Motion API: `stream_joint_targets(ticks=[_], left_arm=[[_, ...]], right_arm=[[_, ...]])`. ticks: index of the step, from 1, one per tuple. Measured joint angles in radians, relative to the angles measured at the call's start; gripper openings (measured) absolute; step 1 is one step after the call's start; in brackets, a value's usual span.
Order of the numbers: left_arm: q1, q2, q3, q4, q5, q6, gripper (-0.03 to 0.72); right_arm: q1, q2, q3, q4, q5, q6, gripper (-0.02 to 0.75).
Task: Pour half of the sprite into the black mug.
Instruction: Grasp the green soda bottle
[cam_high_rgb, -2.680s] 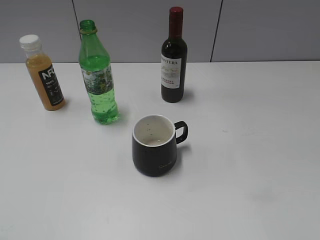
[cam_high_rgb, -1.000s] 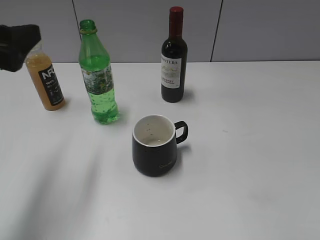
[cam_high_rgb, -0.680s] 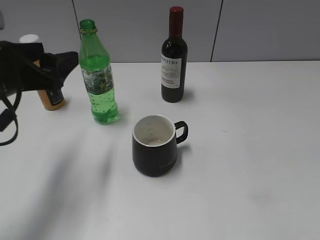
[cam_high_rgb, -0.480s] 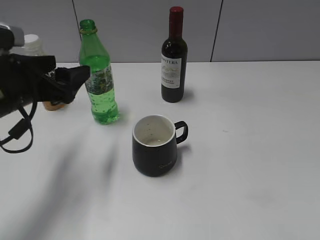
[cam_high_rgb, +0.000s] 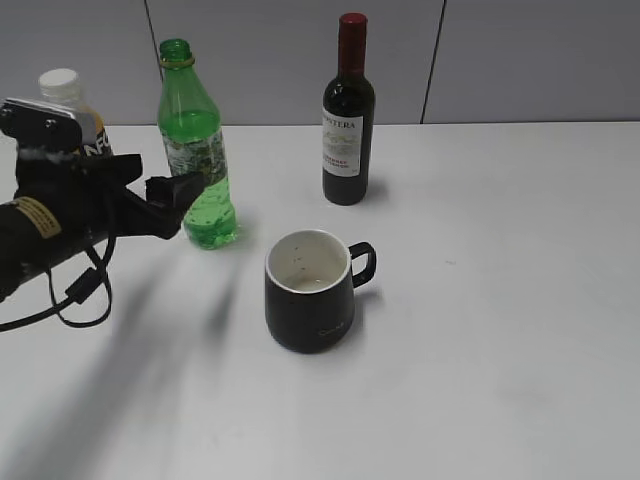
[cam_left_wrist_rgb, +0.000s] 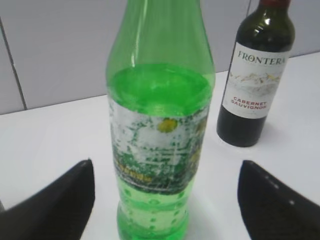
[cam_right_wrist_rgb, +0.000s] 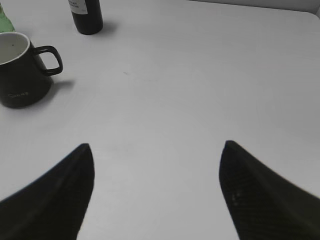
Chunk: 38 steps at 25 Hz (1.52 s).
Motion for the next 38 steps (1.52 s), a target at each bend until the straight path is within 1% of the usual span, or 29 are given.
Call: stream_joint_targets(ticks=[10,17,22,27,29,32,35,36,38], left_arm=[[0.000,0.155,-0.147,-0.007,-0.020,-0.001,0.694],[0.000,0.244,-0.249,0.016,-0.022,-0.002,0.694],[0.000,0.293,-0.299,0.016,-0.028,-0.002,0.694],[0.000,0.317,-0.323,0.015,-0.028,-0.015,0.690],[0.000,0.320,-0.333,0.014,-0.031,-0.020,0.672],[0.000,0.326,-0.337,0.014,-0.034,-0.021,0.610],[0.000,0.326,-0.337,0.015,-0.035,-0.022,0.501],[0.000,0.326,-0.337,0.015,-0.035,-0.023,0.476],[0.000,0.326,-0.337,0.019,-0.036,-0.023,0.472]], right_arm=[[0.000,0.000,0.000,0.000,0.000,0.000,0.590],[0.000,0.000,0.000,0.000,0.000,0.000,0.590],[0.000,0.000,0.000,0.000,0.000,0.000,0.590],[0.000,0.000,0.000,0.000,0.000,0.000,0.590],[0.000,0.000,0.000,0.000,0.000,0.000,0.590],[0.000,0.000,0.000,0.000,0.000,0.000,0.590],[0.000,0.000,0.000,0.000,0.000,0.000,0.590],[0.000,0.000,0.000,0.000,0.000,0.000,0.590],[0.000,0.000,0.000,0.000,0.000,0.000,0.590]])
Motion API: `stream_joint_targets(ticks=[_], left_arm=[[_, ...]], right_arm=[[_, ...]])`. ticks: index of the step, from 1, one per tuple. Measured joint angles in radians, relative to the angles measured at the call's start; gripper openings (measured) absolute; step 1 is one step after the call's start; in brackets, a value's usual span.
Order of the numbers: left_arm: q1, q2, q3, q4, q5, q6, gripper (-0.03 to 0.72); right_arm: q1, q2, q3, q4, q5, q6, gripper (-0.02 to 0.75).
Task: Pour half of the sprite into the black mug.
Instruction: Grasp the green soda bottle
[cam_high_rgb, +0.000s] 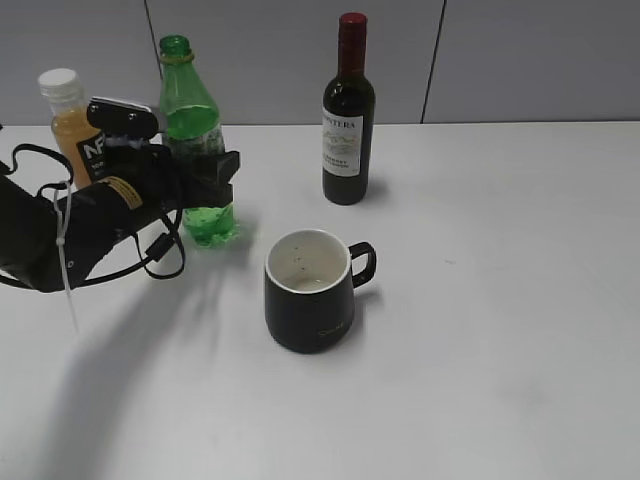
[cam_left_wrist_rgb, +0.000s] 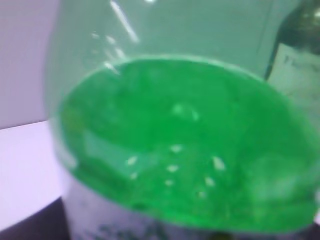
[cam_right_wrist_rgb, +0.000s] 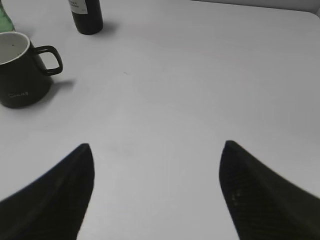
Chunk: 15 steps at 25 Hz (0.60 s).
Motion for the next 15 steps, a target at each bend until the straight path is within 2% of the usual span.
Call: stream_joint_targets(ticks=[4,9,15], left_arm=[[0.000,-0.007,0.000,0.009,0.011,0.000,0.472],[0.001,-0.057,0.004,0.013,0.123,0.008,0.472],[-0.002,-0.171,0.104,-0.005,0.160,0.093,0.472]], right_arm=[[0.000,0.000,0.000,0.000,0.000,0.000,0.590],[0.000,0.000,0.000,0.000,0.000,0.000,0.590],[0.000,0.000,0.000,0.000,0.000,0.000,0.590]])
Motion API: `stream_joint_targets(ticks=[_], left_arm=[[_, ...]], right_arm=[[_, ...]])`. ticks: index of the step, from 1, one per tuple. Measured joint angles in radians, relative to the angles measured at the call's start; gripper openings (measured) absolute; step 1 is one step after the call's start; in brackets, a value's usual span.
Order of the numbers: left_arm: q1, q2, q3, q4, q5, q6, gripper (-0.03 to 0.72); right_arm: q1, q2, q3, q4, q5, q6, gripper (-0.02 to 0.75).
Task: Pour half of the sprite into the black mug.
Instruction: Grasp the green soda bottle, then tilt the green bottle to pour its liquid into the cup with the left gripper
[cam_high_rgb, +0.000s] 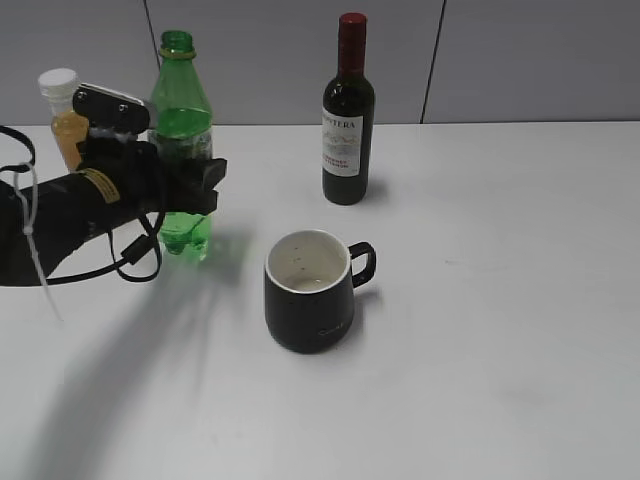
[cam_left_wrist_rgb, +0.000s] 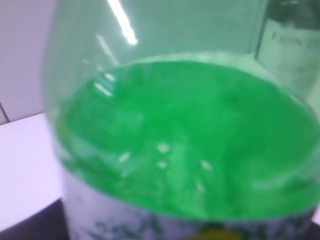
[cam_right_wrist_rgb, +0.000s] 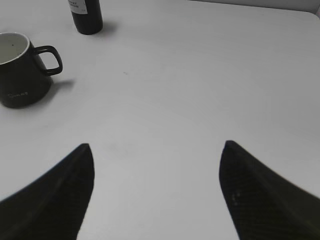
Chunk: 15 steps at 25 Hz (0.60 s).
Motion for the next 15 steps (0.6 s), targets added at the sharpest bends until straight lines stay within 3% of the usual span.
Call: stream_joint_targets(ticks=[6,15], left_arm=[[-0.038,-0.134,0.120,-0.132,0.000,0.190,0.472],[-0.176,-0.240,0.232,-0.362,0.005,0.497,0.469]], right_arm=[[0.000,0.000,0.000,0.000,0.000,0.000,0.590],[0.000,0.000,0.000,0.000,0.000,0.000,0.590]])
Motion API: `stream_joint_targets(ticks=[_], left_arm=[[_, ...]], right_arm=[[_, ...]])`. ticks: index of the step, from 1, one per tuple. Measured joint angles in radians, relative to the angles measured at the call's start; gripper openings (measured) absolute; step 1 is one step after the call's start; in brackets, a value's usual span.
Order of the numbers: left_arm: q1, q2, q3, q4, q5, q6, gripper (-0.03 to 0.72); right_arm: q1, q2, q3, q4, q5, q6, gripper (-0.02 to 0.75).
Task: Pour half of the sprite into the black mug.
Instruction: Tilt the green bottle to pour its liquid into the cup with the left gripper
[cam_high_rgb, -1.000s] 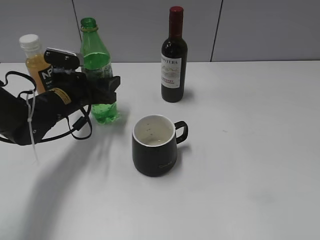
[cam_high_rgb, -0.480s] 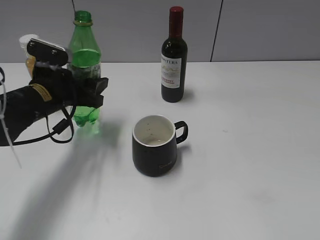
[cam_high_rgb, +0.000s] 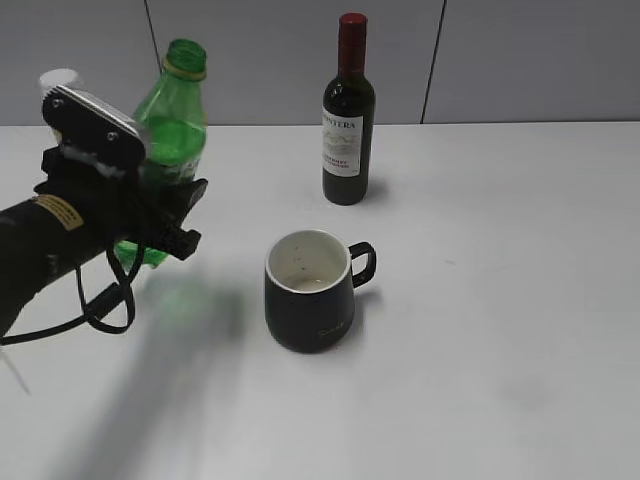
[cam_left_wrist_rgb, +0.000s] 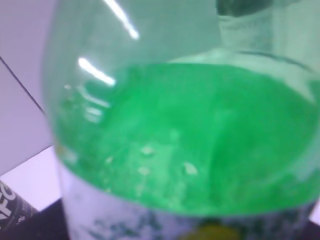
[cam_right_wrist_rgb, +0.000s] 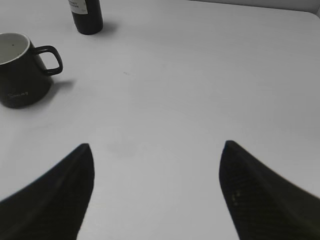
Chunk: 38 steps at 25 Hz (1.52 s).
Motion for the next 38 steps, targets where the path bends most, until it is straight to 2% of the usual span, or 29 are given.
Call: stream_joint_targets(ticks=[5,9,15,23,38], left_arm=[[-0.059,-0.002,0.005,-0.136,0.000,0.237,0.469],[-0.076,-0.003,0.005,-0.198,-0.001,0.366,0.469],[-0.076,-0.003,0.005,-0.261,-0.012,0.557,0.467],[-0.076,-0.003,0.005,-0.292,-0.053,0.793,0.466],[-0.076,0.027,0.005,-0.331,-0.103,1.061,0.465]], right_arm=[[0.000,0.000,0.000,0.000,0.000,0.000,0.590],[0.000,0.000,0.000,0.000,0.000,0.000,0.590],[0.000,0.000,0.000,0.000,0.000,0.000,0.590],[0.000,0.000,0.000,0.000,0.000,0.000,0.590],[0.000,0.000,0.000,0.000,0.000,0.000,0.590]])
